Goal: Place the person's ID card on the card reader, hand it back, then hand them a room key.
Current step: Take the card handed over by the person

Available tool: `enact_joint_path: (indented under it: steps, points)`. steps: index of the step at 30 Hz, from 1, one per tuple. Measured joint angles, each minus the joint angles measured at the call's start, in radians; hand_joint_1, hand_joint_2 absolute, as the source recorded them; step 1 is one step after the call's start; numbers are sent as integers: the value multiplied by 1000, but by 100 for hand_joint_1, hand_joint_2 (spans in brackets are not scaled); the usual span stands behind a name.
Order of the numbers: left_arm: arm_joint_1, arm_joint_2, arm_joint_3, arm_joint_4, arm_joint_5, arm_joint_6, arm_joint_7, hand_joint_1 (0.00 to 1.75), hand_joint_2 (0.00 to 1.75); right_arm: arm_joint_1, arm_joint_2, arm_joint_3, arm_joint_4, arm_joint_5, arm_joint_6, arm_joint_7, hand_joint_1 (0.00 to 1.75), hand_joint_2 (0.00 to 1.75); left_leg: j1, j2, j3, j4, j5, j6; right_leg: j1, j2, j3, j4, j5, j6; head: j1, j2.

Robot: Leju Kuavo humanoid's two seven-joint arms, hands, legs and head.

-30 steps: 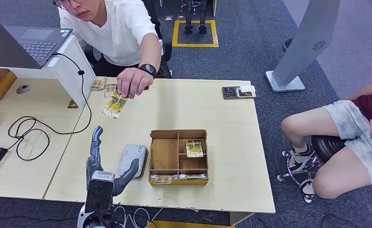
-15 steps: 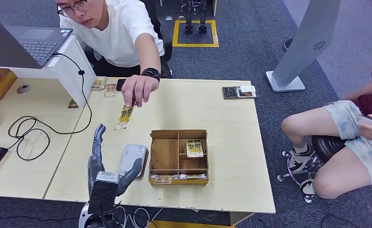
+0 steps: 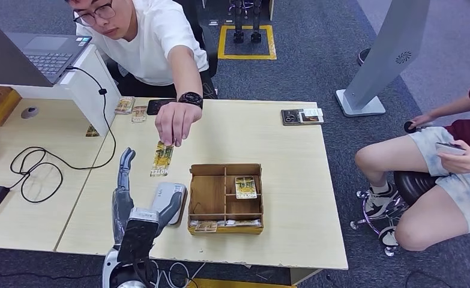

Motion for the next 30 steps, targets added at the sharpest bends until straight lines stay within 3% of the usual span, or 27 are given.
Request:
enact_joint_path:
  steps: [13, 23, 30]
  points:
    - [-52, -12, 18, 28, -93, -13, 77, 0, 175, 5, 0, -112, -84, 199, 85, -49, 0, 175, 0, 0, 0, 0, 0, 0, 0, 0, 0, 0, 0, 0, 0, 0]
    - [-120, -14, 46, 120, -399, -34, 183, 0, 175, -55, 0, -213, -67, 354, 104, -169, 0, 175, 0, 0, 0, 0, 0, 0, 0, 0, 0, 0, 0, 0, 0, 0]
    - [-144, -14, 46, 167, -490, -41, 215, 0, 175, -88, 0, -268, -40, 396, 104, -204, 0, 175, 0, 0, 0, 0, 0, 0, 0, 0, 0, 0, 0, 0, 0, 0]
